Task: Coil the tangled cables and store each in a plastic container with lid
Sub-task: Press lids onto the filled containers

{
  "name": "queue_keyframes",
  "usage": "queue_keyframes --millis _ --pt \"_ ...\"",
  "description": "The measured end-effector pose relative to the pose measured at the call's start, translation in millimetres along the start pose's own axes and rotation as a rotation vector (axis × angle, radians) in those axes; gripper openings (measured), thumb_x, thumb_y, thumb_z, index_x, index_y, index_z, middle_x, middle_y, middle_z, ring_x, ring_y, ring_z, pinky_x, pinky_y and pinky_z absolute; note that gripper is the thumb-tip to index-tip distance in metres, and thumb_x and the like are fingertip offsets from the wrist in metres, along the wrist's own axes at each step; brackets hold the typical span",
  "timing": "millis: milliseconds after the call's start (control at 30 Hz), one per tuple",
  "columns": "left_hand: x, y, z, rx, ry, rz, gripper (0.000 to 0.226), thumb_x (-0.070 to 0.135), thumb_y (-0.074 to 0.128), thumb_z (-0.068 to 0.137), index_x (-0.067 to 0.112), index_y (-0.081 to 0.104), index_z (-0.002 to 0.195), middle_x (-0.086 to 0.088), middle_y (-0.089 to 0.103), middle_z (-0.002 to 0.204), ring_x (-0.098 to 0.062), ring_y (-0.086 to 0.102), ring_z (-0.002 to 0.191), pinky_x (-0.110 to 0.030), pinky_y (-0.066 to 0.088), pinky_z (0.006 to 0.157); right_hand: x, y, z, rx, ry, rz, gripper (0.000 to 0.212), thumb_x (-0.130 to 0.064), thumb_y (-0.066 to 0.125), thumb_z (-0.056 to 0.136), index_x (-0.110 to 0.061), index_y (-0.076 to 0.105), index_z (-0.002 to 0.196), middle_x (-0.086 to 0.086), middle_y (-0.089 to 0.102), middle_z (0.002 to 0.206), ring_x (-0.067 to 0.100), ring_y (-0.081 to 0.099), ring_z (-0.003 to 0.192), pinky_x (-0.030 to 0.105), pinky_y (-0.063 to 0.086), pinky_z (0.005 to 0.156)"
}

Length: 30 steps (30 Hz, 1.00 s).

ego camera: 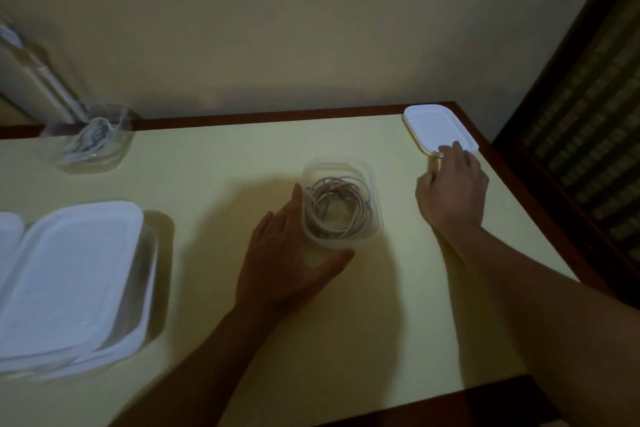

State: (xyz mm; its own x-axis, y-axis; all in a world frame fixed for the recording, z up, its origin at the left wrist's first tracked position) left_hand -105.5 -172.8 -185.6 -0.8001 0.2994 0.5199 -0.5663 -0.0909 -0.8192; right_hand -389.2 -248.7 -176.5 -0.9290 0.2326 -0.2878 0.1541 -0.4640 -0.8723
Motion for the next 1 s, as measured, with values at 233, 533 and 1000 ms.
queue_keyframes --millis 233,533,1000 --pt "7 2 10 -0.002 -0.016 -0.012 0.122 0.093 0.038 0.071 0.018 0.002 0.160 -0.004 0.044 0.154 -0.018 0.041 0.134 -0.046 0.034 0.115 3 9 36 0.060 -0.002 -0.019 0.027 -0.023 0.050 0.093 -0.009 0.062 0.111 0.011 0.063 0.112 0.030 0.056 0.115 0.048 0.044 0.100" --pt "13 -4 10 0.002 -0.039 -0.033 0.124 0.091 0.038 0.069 0.016 0.002 0.161 -0.005 0.048 0.149 -0.016 0.038 0.133 -0.043 0.029 0.117 9 12 44 0.012 0.016 0.094 0.022 -0.021 0.050 0.094 -0.012 0.064 0.109 0.010 0.066 0.100 0.028 0.056 0.112 0.046 0.041 0.103" --pt "10 0 11 -0.018 -0.026 -0.023 0.125 0.094 0.036 0.069 0.016 -0.002 0.160 0.000 0.040 0.157 -0.016 0.037 0.138 -0.042 0.028 0.118 4 5 39 0.133 -0.111 0.090 0.006 -0.016 0.052 0.099 -0.017 0.056 0.103 0.007 0.065 0.105 0.029 0.057 0.113 0.051 0.034 0.113"
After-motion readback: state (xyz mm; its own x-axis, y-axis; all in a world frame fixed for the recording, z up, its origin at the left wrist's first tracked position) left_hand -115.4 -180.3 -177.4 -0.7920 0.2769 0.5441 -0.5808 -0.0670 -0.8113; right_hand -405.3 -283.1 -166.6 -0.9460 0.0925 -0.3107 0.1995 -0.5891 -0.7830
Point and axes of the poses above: each hand's wrist, its own z-axis towards the middle knuckle, its own y-axis out of the palm, x = y × z, the point moved 4 cm from there along z, towards the middle knuckle
